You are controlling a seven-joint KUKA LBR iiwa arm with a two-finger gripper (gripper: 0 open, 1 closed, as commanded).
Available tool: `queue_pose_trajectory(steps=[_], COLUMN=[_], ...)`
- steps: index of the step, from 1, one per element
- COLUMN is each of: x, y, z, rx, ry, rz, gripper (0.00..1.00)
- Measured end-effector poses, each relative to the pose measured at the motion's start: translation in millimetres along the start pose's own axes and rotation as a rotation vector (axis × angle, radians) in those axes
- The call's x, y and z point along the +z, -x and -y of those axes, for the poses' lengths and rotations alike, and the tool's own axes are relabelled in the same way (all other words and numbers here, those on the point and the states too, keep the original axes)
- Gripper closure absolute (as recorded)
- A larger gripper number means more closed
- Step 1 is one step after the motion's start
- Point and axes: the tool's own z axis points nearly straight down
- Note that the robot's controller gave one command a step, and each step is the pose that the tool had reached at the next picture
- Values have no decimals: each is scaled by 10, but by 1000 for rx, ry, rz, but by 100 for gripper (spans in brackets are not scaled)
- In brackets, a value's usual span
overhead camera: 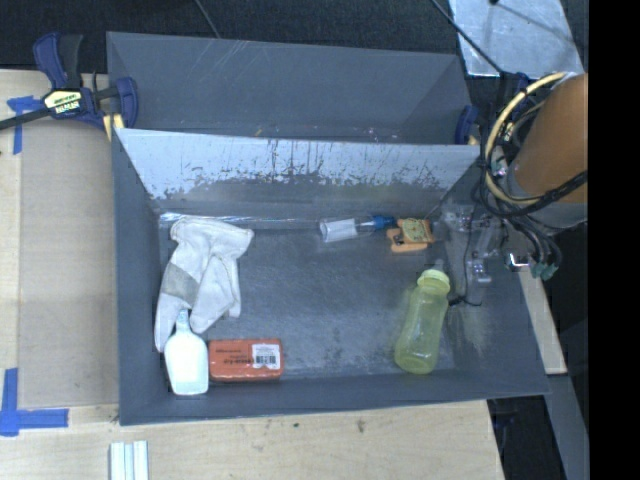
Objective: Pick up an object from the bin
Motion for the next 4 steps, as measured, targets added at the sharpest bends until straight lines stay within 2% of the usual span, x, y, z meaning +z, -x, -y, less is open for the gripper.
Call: queue_pose_trajectory(steps=[1, 2, 3, 4], x=[-48, 403, 659, 993], y=[17, -9, -100, -51], z=[-4, 28, 189, 244], rx=[-3, 60, -27, -197], ry=[-1, -1, 0, -2], rz=[9, 13, 5, 8], gripper=[0, 0, 0, 0])
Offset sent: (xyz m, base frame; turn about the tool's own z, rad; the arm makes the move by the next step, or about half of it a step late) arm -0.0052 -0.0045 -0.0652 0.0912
